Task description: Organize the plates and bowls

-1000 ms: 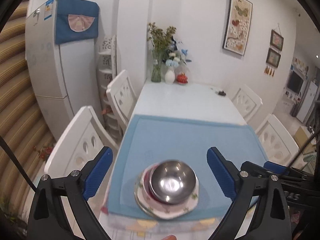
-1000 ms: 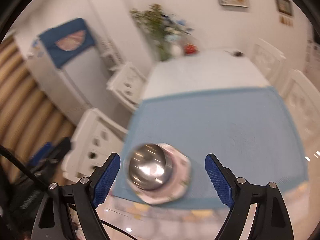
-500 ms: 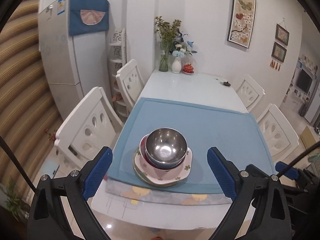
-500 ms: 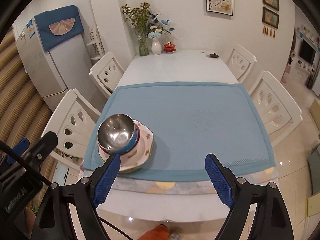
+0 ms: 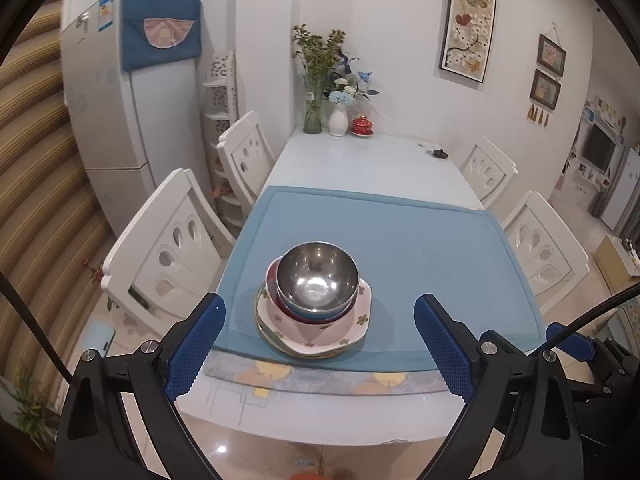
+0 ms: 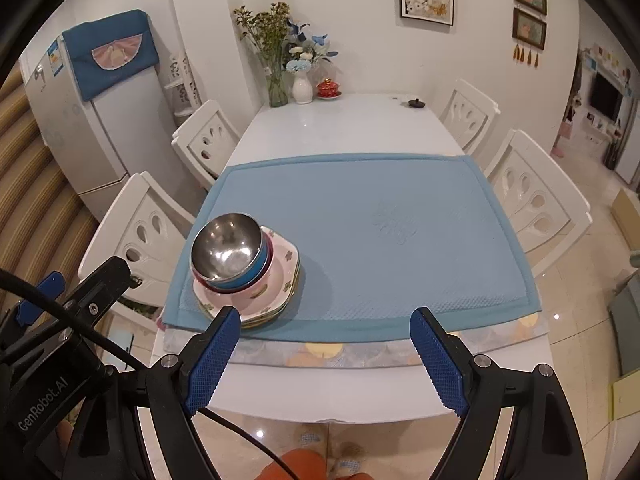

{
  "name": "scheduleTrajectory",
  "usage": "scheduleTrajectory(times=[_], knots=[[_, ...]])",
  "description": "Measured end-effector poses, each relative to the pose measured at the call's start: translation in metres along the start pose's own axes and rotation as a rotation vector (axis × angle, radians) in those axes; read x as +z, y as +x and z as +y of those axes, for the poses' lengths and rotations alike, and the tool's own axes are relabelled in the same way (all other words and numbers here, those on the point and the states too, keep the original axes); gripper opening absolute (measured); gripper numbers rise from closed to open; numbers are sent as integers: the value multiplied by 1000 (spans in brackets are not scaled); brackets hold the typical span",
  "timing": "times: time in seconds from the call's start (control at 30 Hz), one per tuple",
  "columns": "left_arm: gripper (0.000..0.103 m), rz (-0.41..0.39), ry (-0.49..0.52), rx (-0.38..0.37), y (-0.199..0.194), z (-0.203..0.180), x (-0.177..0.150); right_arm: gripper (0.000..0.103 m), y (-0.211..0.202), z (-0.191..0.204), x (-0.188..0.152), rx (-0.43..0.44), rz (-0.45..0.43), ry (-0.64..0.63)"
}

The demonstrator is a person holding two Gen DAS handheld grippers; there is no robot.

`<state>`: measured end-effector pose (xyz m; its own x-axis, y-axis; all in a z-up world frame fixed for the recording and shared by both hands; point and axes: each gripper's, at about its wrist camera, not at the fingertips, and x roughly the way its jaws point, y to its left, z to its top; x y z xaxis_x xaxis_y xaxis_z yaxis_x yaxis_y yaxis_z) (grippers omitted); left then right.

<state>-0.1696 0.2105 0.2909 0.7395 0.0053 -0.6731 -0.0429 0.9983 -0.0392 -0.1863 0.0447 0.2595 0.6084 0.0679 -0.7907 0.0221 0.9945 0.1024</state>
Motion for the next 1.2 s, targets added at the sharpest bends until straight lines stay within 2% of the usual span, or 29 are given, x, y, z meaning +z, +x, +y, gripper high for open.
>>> scheduleTrajectory(times=[0.3, 0.63, 0.83, 1.03, 1.2], knots=[[96, -23, 86, 12, 28, 14, 21, 85, 30, 28, 23, -69, 22, 14], [96, -3, 102, -17, 69, 32, 39, 85, 70, 53, 42, -113, 80, 38], [96, -28, 146, 46, 89, 32, 46, 85, 89, 62, 51, -150, 96, 47], [95, 23, 152, 7, 112, 32, 49, 85, 110, 64, 55, -191, 130, 60], [96, 25, 164, -7, 121, 33, 53, 85, 117, 67, 60, -216, 132, 63]])
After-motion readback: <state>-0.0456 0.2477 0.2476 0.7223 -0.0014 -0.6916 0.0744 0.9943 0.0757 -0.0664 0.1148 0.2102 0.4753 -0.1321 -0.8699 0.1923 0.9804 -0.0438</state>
